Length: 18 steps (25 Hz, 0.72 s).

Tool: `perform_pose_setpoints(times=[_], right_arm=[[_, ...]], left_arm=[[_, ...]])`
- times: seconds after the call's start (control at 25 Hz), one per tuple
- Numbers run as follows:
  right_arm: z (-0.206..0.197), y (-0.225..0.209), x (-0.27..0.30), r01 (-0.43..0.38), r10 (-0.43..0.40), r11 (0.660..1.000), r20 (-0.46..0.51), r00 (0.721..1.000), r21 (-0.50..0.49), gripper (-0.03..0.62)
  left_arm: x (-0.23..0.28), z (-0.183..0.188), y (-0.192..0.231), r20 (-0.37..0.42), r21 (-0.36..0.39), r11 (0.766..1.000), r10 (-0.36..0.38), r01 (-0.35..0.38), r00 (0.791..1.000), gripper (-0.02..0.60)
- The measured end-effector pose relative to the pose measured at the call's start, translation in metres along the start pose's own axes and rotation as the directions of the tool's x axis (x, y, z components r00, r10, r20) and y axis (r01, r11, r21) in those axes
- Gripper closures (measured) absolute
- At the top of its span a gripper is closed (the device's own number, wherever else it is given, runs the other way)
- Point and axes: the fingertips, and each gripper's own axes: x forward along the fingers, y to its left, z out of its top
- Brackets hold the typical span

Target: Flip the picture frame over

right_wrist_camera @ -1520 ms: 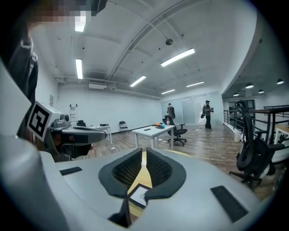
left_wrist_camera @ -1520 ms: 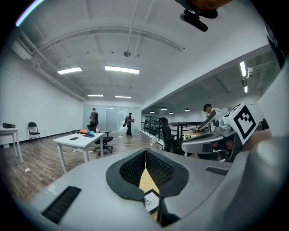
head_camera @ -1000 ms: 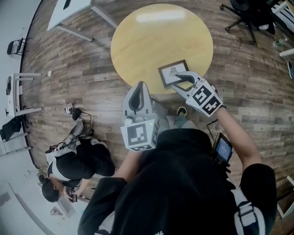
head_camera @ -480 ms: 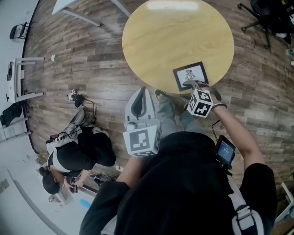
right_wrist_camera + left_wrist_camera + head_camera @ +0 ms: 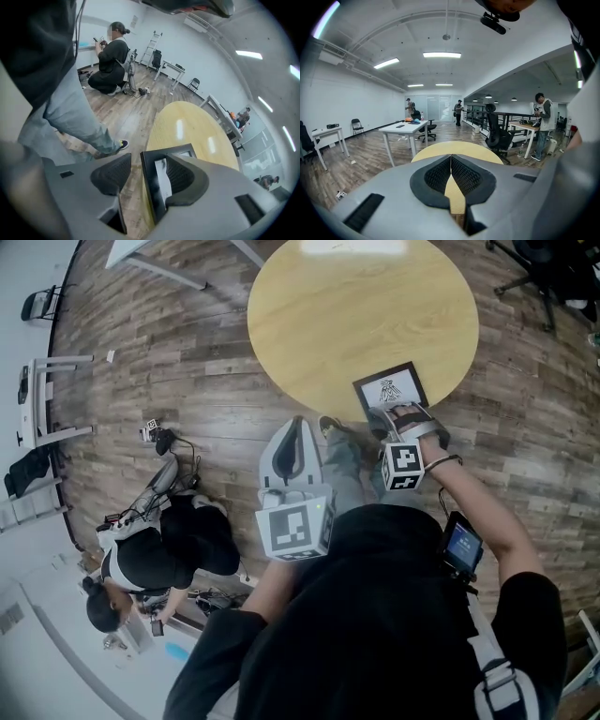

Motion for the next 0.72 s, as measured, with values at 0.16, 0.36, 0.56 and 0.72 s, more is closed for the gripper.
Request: perform_pose_setpoints(times=[0.16, 0.36, 0.56, 0.72], right_arm=[[0.000, -0.008, 0.006, 0.129, -0.129, 0.991, 0.008, 0.992, -0.043, 0.382], [-0.001, -0.009, 0.002, 0.155, -0.155, 0.987, 0.014, 0.988, -0.037, 0.441], [0.002, -0.013, -0.009, 0.155, -0.154, 0.986, 0.028, 0.988, -0.060, 0.460], [0.012, -0.022, -0.027, 0.194, -0.190, 0.978, 0.056, 0.980, -0.081, 0.488]], left_arm=[[-0.005, -0.005, 0.001, -0.007, -0.002, 1.000, 0.009, -0.009, 1.000, 0.558], [-0.009, -0.002, -0.003, 0.009, 0.015, 1.000, 0.012, -0.012, 1.000, 0.558], [-0.010, 0.000, -0.009, 0.019, 0.029, 1.000, 0.006, -0.007, 1.000, 0.558], [-0.014, 0.000, -0.013, 0.026, 0.032, 0.999, 0.004, -0.004, 1.000, 0.558]])
